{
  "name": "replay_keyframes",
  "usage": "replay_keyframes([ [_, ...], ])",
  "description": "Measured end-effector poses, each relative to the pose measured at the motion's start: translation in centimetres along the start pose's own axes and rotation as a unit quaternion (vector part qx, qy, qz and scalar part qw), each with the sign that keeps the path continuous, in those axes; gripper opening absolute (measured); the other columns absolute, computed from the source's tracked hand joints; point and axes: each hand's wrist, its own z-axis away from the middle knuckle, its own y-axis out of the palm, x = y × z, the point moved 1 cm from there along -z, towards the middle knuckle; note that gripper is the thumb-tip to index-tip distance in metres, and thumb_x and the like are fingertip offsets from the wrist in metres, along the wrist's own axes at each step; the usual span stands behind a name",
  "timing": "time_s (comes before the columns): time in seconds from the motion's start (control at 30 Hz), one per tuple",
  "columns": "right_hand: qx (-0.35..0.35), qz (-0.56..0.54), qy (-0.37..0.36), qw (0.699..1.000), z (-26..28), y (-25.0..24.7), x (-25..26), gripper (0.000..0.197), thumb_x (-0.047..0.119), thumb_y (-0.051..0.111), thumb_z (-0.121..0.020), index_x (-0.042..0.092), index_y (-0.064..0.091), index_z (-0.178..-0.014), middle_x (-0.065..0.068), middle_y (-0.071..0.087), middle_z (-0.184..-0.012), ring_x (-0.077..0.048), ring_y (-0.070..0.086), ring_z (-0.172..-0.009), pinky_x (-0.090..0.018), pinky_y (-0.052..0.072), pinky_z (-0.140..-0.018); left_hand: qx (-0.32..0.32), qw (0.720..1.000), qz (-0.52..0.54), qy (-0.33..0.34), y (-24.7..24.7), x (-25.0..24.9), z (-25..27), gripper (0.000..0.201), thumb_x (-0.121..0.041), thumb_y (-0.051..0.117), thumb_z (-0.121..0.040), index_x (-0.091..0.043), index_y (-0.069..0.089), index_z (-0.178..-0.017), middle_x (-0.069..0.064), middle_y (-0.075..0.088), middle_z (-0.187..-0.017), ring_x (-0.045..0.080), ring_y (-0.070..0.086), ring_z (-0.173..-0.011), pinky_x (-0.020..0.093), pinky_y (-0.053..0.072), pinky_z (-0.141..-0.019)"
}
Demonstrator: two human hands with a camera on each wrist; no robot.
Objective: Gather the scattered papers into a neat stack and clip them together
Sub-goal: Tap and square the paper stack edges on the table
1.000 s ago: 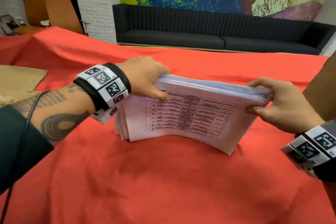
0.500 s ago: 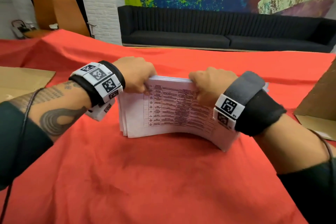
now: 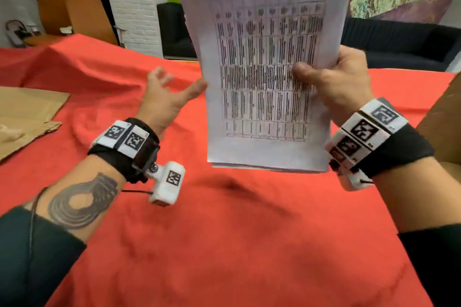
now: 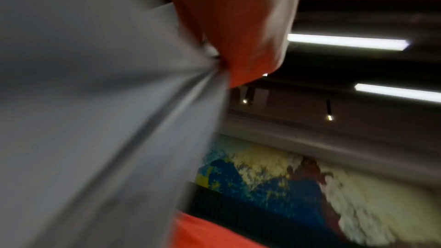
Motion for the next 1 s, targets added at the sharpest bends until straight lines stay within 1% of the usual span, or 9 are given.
replay_keyframes([
  [0.1,0.012,-0.166,0.049,0.985,1.1,1.0,-0.2,0.030,-0.008,0.068,-0.089,-0.004,0.067,-0.118,-0.001,0.079,-0.093,-0.015,0.076,-0.086,-0.028,0.061,-0.071,0.153,0.983,0.097,0.026,2.4,-2.9,-0.4,0.097,-0.064,0.093,-0.047,-0.012,0.065,-0.124,-0.003,0.076,-0.115,0.011,0.071,-0.105,0.031,0.056,-0.097],
  [0.2,-0.032,-0.176,0.044,0.983,1.8,1.6,-1.0,0.031,-0.011,0.063,-0.091,-0.007,0.062,-0.122,-0.007,0.076,-0.100,-0.012,0.075,-0.086,-0.025,0.060,-0.072,0.097,0.986,0.102,0.093,3.6,-5.1,-0.7,0.045,-0.031,0.092,-0.068,-0.011,0.074,-0.105,-0.004,0.080,-0.099,0.010,0.074,-0.095,0.031,0.058,-0.089],
  [0.3,-0.075,-0.072,0.009,0.995,2.2,2.5,-1.6,0.036,0.008,0.067,-0.085,0.001,0.063,-0.120,-0.006,0.075,-0.111,-0.017,0.074,-0.099,-0.041,0.060,-0.089,-0.034,0.990,-0.035,0.133,5.5,-5.3,0.9,0.027,-0.032,0.088,-0.078,-0.010,0.077,-0.090,0.008,0.079,-0.087,0.010,0.069,-0.074,0.037,0.059,-0.072],
  [0.43,-0.096,-0.003,-0.031,0.995,2.8,3.8,-2.8,0.037,0.014,0.060,-0.079,0.019,0.058,-0.116,0.002,0.071,-0.111,-0.017,0.069,-0.104,-0.045,0.053,-0.100,-0.049,0.989,-0.067,0.123,6.7,-4.4,1.8,0.023,-0.027,0.084,-0.083,-0.006,0.075,-0.087,0.004,0.073,-0.077,0.008,0.061,-0.066,0.035,0.056,-0.066],
  [0.6,-0.095,-0.127,0.016,0.987,3.1,2.3,-4.6,0.038,-0.003,0.067,-0.081,-0.001,0.063,-0.119,-0.015,0.075,-0.114,-0.028,0.073,-0.105,-0.052,0.056,-0.099,0.147,0.983,0.105,0.045,3.5,-2.9,-0.4,0.027,-0.011,0.086,-0.076,-0.009,0.075,-0.100,0.001,0.081,-0.097,0.014,0.076,-0.088,0.035,0.062,-0.088],
  [0.7,-0.127,-0.225,0.066,0.964,3.1,1.3,-5.1,0.040,-0.007,0.066,-0.081,-0.007,0.061,-0.121,-0.022,0.073,-0.115,-0.039,0.071,-0.108,-0.059,0.056,-0.095,0.259,0.963,0.067,-0.027,1.6,-0.1,0.0,0.058,-0.033,0.096,-0.055,-0.007,0.076,-0.102,0.007,0.080,-0.103,0.016,0.074,-0.085,0.034,0.062,-0.085],
  [0.83,-0.185,-0.318,0.076,0.927,2.3,-0.1,-4.7,0.041,-0.015,0.059,-0.085,-0.009,0.058,-0.125,-0.026,0.070,-0.120,-0.045,0.068,-0.111,-0.064,0.054,-0.095,0.241,0.938,0.202,-0.148,0.5,4.1,2.0,0.080,-0.040,0.105,-0.030,-0.014,0.076,-0.099,0.005,0.079,-0.100,0.019,0.075,-0.084,0.034,0.064,-0.076],
  [0.9,-0.201,-0.352,0.076,0.911,2.0,0.2,-4.4,0.043,-0.018,0.056,-0.085,-0.010,0.056,-0.127,-0.030,0.067,-0.124,-0.048,0.066,-0.113,-0.066,0.053,-0.095,0.221,0.902,0.324,-0.179,1.3,4.2,3.4,0.074,-0.033,0.105,-0.034,-0.018,0.076,-0.100,0.003,0.078,-0.100,0.020,0.075,-0.088,0.035,0.063,-0.078],
  [1.0,-0.223,-0.374,0.076,0.897,2.2,1.7,-3.9,0.038,-0.019,0.055,-0.086,-0.005,0.060,-0.121,-0.023,0.072,-0.116,-0.043,0.070,-0.107,-0.063,0.055,-0.094,0.239,0.865,0.398,-0.189,4.2,2.6,5.2,0.078,-0.038,0.091,-0.067,-0.014,0.063,-0.135,0.009,0.069,-0.134,0.031,0.066,-0.122,0.044,0.057,-0.095],
])
